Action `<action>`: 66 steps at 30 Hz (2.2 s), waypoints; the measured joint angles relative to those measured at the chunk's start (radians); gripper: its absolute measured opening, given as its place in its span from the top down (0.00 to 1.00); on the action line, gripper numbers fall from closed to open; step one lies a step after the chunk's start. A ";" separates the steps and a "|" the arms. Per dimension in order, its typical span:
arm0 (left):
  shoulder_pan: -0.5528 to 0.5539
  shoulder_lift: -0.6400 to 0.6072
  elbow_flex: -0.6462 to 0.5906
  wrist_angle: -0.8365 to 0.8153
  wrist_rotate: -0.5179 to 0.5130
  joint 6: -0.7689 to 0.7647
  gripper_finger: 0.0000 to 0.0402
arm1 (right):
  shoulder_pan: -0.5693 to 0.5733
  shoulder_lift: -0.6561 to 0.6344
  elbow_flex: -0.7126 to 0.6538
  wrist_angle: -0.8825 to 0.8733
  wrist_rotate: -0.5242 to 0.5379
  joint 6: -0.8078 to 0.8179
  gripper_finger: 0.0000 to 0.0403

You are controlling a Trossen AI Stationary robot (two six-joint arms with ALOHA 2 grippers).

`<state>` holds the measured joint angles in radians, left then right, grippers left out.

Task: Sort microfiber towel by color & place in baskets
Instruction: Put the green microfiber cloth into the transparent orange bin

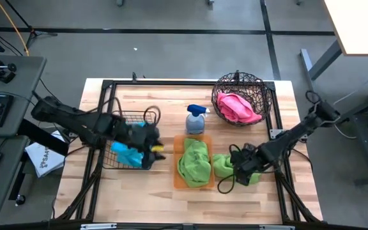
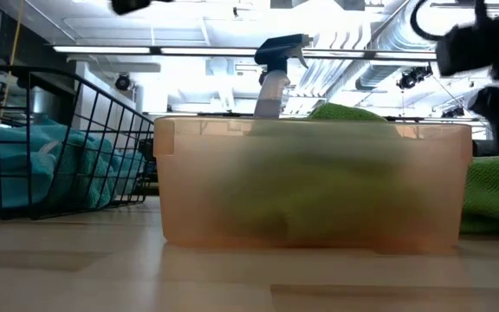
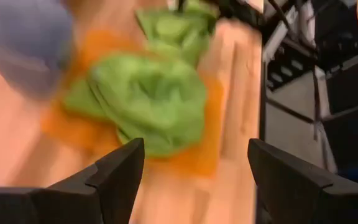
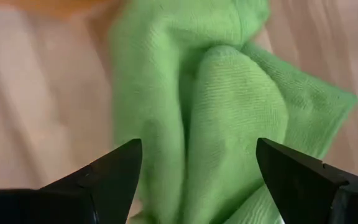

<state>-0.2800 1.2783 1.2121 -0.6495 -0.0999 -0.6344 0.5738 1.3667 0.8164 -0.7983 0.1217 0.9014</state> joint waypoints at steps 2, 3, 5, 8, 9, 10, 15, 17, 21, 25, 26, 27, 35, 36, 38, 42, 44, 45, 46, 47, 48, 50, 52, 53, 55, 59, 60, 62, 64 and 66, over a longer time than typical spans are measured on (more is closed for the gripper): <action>-0.046 0.000 0.000 -0.047 -0.002 -0.086 0.32 | -0.017 0.052 -0.002 0.006 0.007 -0.027 0.23; -0.068 -0.001 0.000 -0.056 -0.003 -0.128 0.32 | -0.023 0.079 -0.002 0.014 0.008 -0.047 0.23; -0.105 -0.001 0.000 -0.059 -0.011 -0.188 0.32 | -0.036 0.139 -0.002 0.029 -0.002 -0.098 0.23; -0.146 -0.001 0.000 -0.057 -0.041 -0.252 0.32 | -0.044 0.229 -0.002 0.080 -0.013 -0.143 0.23; -0.154 -0.001 0.000 -0.056 -0.042 -0.265 0.32 | -0.044 0.253 0.005 0.091 -0.019 -0.155 0.24; -0.159 -0.001 0.000 -0.058 -0.040 -0.275 0.32 | -0.043 0.274 0.005 0.099 -0.024 -0.160 0.26; -0.187 -0.035 0.028 -0.097 0.027 -0.283 0.32 | 0.005 0.295 0.012 0.086 -0.039 -0.157 0.66; -0.207 -0.068 0.035 -0.110 0.019 -0.250 0.32 | 0.035 0.240 0.003 0.042 -0.057 -0.098 0.90; -0.237 -0.155 0.035 -0.114 -0.123 -0.166 0.32 | 0.070 0.088 0.068 -0.040 -0.036 0.111 0.94; -0.259 -0.231 0.035 -0.106 -0.279 -0.071 0.32 | 0.089 -0.035 0.194 -0.106 0.169 0.240 0.98; -0.261 -0.246 0.035 -0.099 -0.299 -0.048 0.32 | 0.088 -0.056 0.234 -0.081 0.227 0.244 0.98; -0.262 -0.261 0.035 -0.088 -0.303 -0.024 0.32 | 0.080 -0.077 0.273 -0.048 0.274 0.239 0.98; -0.245 -0.311 0.035 -0.033 -0.248 0.121 0.32 | -0.027 -0.038 0.539 0.235 0.442 -0.075 0.99; -0.246 -0.311 0.035 -0.032 -0.248 0.124 0.32 | -0.033 -0.019 0.558 0.264 0.450 -0.109 0.99; -0.247 -0.308 0.035 -0.033 -0.247 0.130 0.32 | -0.040 0.028 0.578 0.286 0.450 -0.142 1.00; -0.260 -0.297 0.027 -0.020 -0.245 0.135 0.32 | -0.039 0.120 0.561 0.278 0.417 -0.072 1.00; -0.274 -0.297 0.005 0.021 -0.246 0.142 0.32 | -0.032 0.161 0.528 0.286 0.397 -0.005 1.00; -0.281 -0.296 -0.007 0.054 -0.247 0.144 0.32 | -0.029 0.184 0.509 0.288 0.382 0.030 1.00; -0.289 -0.296 -0.020 0.084 -0.248 0.149 0.32 | -0.026 0.207 0.489 0.290 0.364 0.064 1.00; -0.296 -0.297 -0.033 0.116 -0.249 0.157 0.32 | -0.022 0.227 0.467 0.295 0.351 0.096 1.00; -0.302 -0.297 -0.051 0.156 -0.249 0.165 0.32 | -0.020 0.242 0.447 0.306 0.345 0.124 1.00; -0.310 -0.296 -0.081 0.227 -0.252 0.174 0.32 | -0.022 0.256 0.413 0.361 0.340 0.161 1.00; -0.313 -0.296 -0.103 0.283 -0.265 0.185 0.32 | -0.034 0.257 0.380 0.443 0.340 0.170 1.00; -0.313 -0.296 -0.113 0.307 -0.279 0.189 0.32 | -0.041 0.258 0.367 0.479 0.338 0.167 1.00; -0.313 -0.297 -0.134 0.353 -0.318 0.199 0.32 | -0.054 0.259 0.358 0.511 0.338 0.165 1.00; -0.312 -0.296 -0.140 0.387 -0.403 0.209 0.32 | -0.090 0.258 0.358 0.487 0.349 0.189 1.00; -0.312 -0.296 -0.140 0.398 -0.428 0.207 0.32 | -0.104 0.258 0.358 0.481 0.348 0.203 1.00; -0.312 -0.295 -0.140 0.416 -0.469 0.203 0.32 | -0.135 0.258 0.358 0.472 0.342 0.225 1.00; -0.312 -0.294 -0.140 0.431 -0.499 0.202 0.32 | -0.165 0.264 0.358 0.463 0.357 0.244 1.00; -0.312 -0.294 -0.140 0.459 -0.541 0.202 0.32 | -0.193 0.272 0.358 0.468 0.389 0.243 1.00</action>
<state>-0.5919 0.9840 1.0725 -0.1906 -0.6412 -0.4322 0.3810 1.6383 1.1740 -0.3306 0.5107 1.1449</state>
